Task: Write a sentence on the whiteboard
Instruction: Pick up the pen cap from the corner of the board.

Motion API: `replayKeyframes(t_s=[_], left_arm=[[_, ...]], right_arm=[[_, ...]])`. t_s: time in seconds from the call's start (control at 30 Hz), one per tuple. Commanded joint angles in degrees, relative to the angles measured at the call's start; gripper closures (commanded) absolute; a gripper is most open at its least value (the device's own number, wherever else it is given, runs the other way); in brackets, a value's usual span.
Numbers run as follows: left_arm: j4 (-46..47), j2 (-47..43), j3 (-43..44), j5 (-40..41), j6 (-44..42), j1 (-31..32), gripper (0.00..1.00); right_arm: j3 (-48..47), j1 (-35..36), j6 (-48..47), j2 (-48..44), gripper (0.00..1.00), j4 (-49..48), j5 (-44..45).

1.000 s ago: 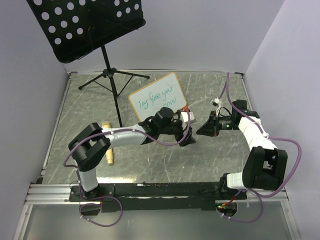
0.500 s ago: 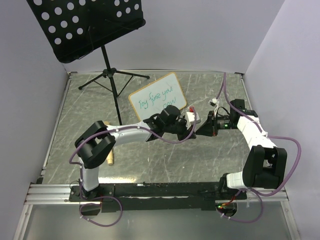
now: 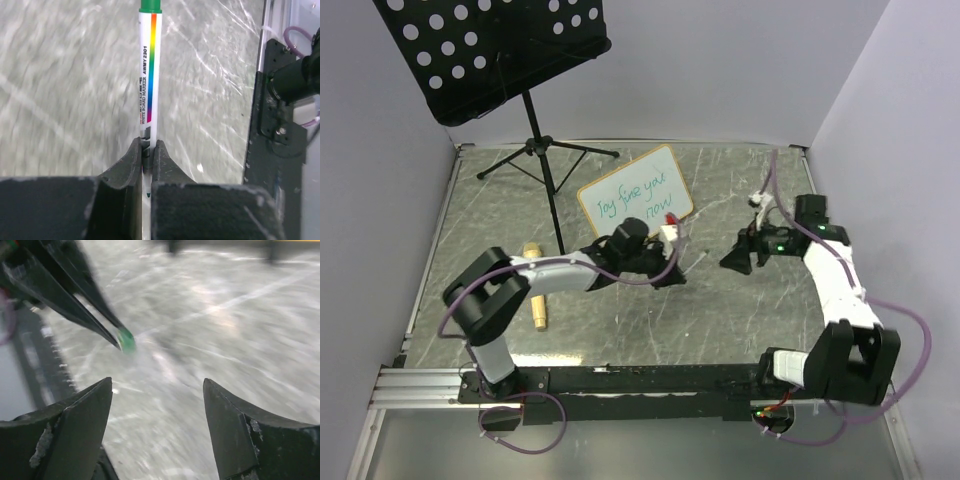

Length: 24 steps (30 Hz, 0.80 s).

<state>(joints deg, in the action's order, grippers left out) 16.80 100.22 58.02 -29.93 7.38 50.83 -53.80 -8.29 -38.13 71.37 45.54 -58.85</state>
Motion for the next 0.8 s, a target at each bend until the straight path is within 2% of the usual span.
replayKeyframes(t_s=[0.0, 0.07, 0.13, 0.17, 0.27, 0.37, 0.4, 0.47, 0.53, 0.67, 0.77], left_arm=[[7.45, -9.51, -7.01, 0.84, 9.84, -2.48, 0.99], [9.12, -13.90, -9.67, 2.50, 14.65, -3.54, 0.99], [10.44, -17.93, -12.48, 3.82, 17.48, -3.89, 0.99], [10.80, -19.26, -13.27, 4.26, 19.50, -4.16, 0.99], [14.31, -24.28, -17.48, 4.97, 23.19, -4.33, 0.99], [15.72, -27.97, -19.25, 5.24, 24.35, -4.60, 0.99], [15.46, -29.28, -19.43, 5.24, 24.35, -4.60, 0.99], [14.93, -30.43, -20.13, 4.98, 24.09, -4.86, 0.99], [15.46, -32.19, -21.01, 4.89, 24.35, -4.95, 0.99], [18.44, -33.78, -23.39, 4.10, 26.45, -4.95, 0.99], [19.59, -34.04, -24.18, 3.57, 27.69, -4.95, 0.99]], right_arm=[[-7.80, -8.30, -3.95, -5.89, 0.19, 3.74, 8.65], [-11.75, -11.90, -11.56, -6.42, 0.18, 12.70, 16.45], [-13.25, -13.67, -16.78, -7.12, 0.17, 17.46, 23.22], [-13.09, -16.29, -21.67, -8.43, 0.17, 21.05, 30.13], [-10.28, -20.96, -31.08, -10.98, 0.15, 23.89, 42.71], [-6.85, -30.44, -40.07, -10.82, 0.16, 24.42, 48.46], [-6.06, -35.95, -42.09, -10.21, 0.17, 24.94, 48.74], [-5.53, -40.81, -47.46, -8.36, 0.19, 25.74, 48.74], [-3.86, -46.77, -52.36, -7.39, 0.20, 23.73, 48.65], [2.90, -50.59, -57.40, -6.34, 0.28, 15.21, 52.43], [9.14, -53.04, -61.70, -6.07, 0.30, 5.73, 54.72]])
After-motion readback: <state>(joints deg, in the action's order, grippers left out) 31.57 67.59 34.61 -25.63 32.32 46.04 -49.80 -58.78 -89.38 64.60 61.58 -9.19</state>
